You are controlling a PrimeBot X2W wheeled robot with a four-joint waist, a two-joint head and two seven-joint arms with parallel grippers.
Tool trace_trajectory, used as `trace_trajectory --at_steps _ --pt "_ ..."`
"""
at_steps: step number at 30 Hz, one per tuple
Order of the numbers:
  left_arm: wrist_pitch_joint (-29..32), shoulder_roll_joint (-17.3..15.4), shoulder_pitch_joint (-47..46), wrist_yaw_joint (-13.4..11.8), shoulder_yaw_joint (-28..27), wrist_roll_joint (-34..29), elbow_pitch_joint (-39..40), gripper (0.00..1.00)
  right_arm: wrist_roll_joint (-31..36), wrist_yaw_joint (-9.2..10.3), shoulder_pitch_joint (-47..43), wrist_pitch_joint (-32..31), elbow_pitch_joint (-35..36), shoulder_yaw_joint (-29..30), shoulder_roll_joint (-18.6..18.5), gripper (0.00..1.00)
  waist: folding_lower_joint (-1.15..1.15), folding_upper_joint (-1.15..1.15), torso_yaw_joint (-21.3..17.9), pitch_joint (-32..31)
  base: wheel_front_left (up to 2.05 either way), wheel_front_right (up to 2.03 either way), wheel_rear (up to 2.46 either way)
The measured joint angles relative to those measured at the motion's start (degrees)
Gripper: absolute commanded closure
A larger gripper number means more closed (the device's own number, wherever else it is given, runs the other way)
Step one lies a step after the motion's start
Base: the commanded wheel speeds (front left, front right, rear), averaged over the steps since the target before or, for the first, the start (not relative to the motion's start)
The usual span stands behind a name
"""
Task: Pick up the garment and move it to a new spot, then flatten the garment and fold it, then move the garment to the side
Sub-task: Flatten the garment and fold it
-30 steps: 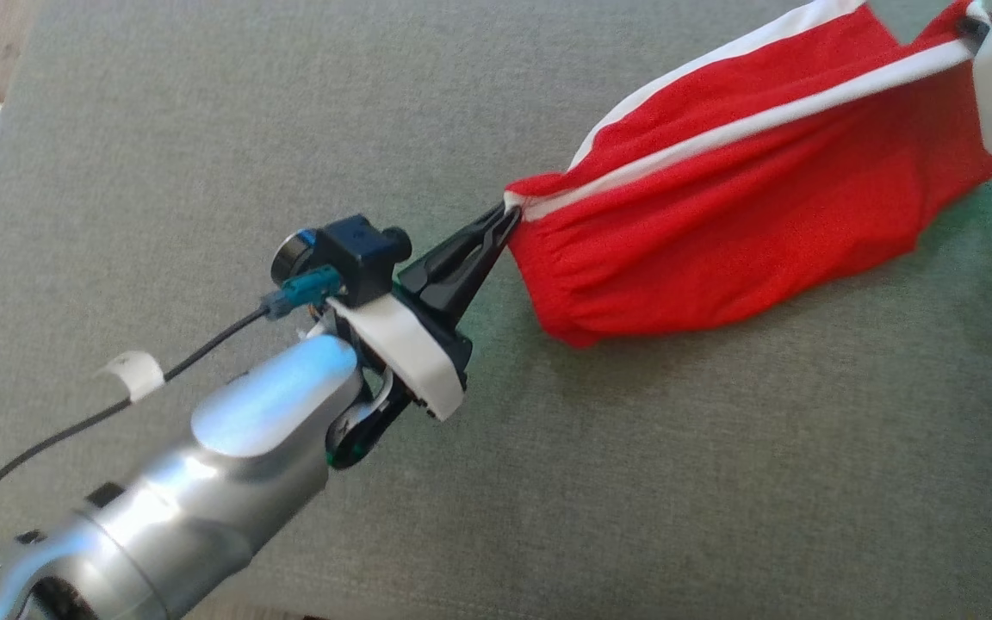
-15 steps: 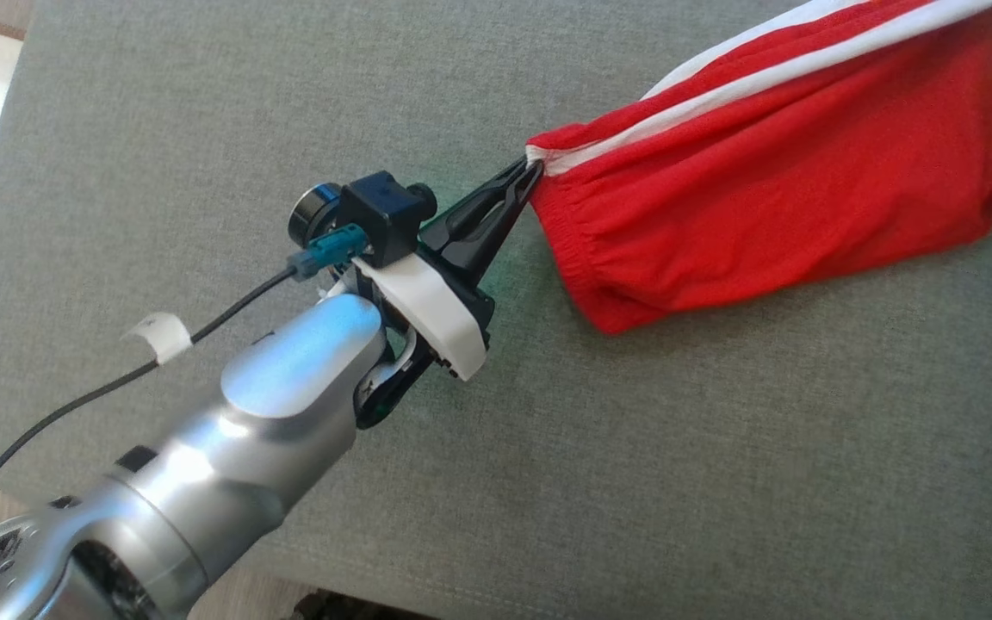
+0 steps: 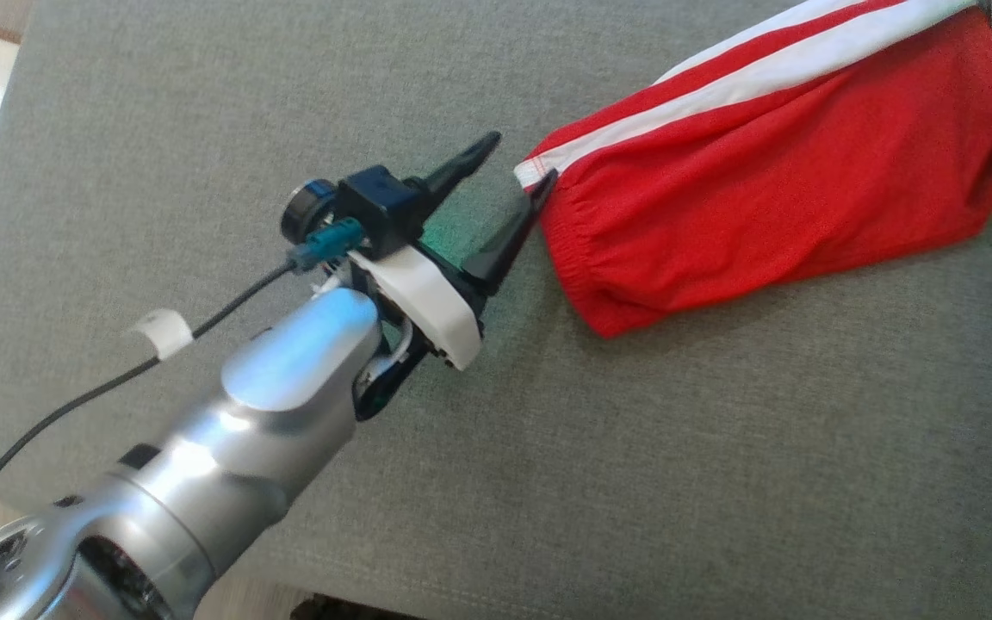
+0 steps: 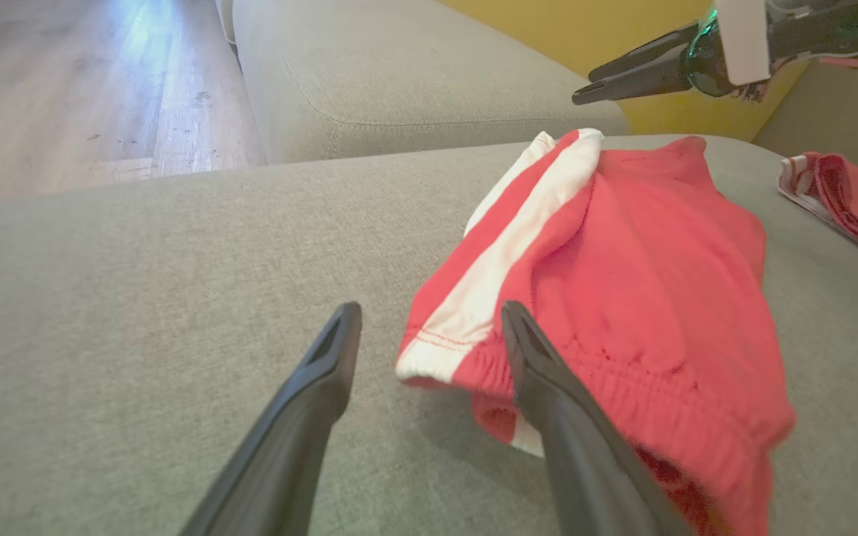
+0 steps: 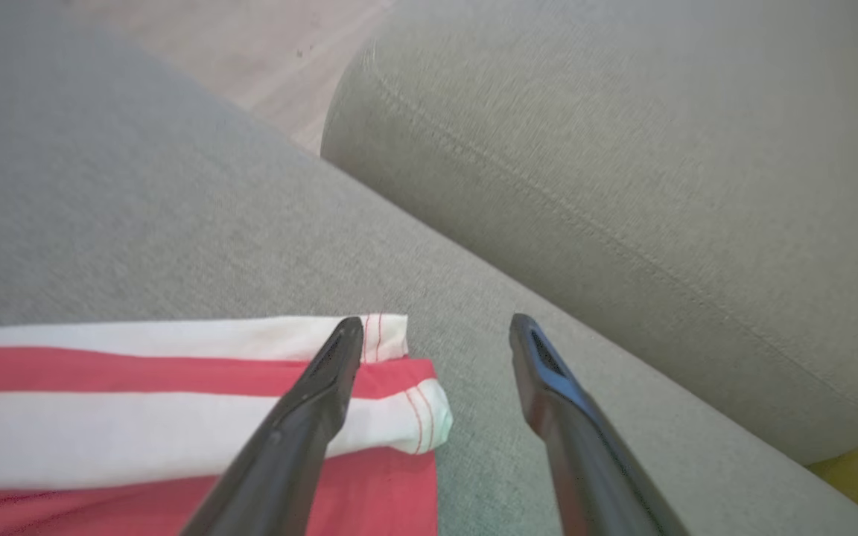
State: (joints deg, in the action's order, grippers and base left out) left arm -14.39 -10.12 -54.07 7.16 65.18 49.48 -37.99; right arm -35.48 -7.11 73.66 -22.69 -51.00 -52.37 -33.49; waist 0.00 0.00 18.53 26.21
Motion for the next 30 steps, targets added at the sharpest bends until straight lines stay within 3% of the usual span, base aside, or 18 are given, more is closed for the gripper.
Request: trace_trajectory --at_steps 4,8,12,18,24,30 --pt "-0.1 -0.7 0.7 -0.4 -3.4 -0.8 -0.2 0.00 -1.4 0.00 -0.3 8.0 -1.7 3.0 1.1 0.00 0.00 0.00 -1.1 -1.9 0.00 0.00 0.00" --pt "-0.1 -2.3 3.6 -2.9 -8.6 -2.4 1.7 0.00 -3.3 0.01 -2.4 16.7 -1.9 5.4 2.8 0.00 -0.01 0.00 -2.5 -4.6 0.00 0.00 0.00" --pt "-0.1 -5.1 7.4 -7.7 -13.8 -7.9 5.8 0.00 -5.4 0.01 -7.4 23.8 -1.7 7.9 4.7 0.00 -0.01 0.00 -4.4 -7.7 0.00 0.00 0.00" --pt "-0.1 -6.2 13.3 -11.4 -21.8 -12.1 13.3 0.00 -5.9 0.01 -13.7 32.3 -1.5 11.9 6.2 0.00 -0.02 0.00 -6.9 -11.6 0.00 0.00 0.00" --pt "-0.3 -6.9 23.0 -14.2 -28.6 -16.3 18.0 0.00 -4.8 0.01 -22.7 36.5 0.9 17.5 9.9 0.00 -0.02 0.01 -10.2 -15.7 0.00 0.00 0.00" --pt "-0.3 -5.9 30.4 -15.1 -34.0 -19.1 20.9 0.00 2.4 0.01 -34.3 37.1 7.5 29.0 13.7 0.00 -0.01 0.00 -13.7 -18.5 0.00 0.00 0.00"
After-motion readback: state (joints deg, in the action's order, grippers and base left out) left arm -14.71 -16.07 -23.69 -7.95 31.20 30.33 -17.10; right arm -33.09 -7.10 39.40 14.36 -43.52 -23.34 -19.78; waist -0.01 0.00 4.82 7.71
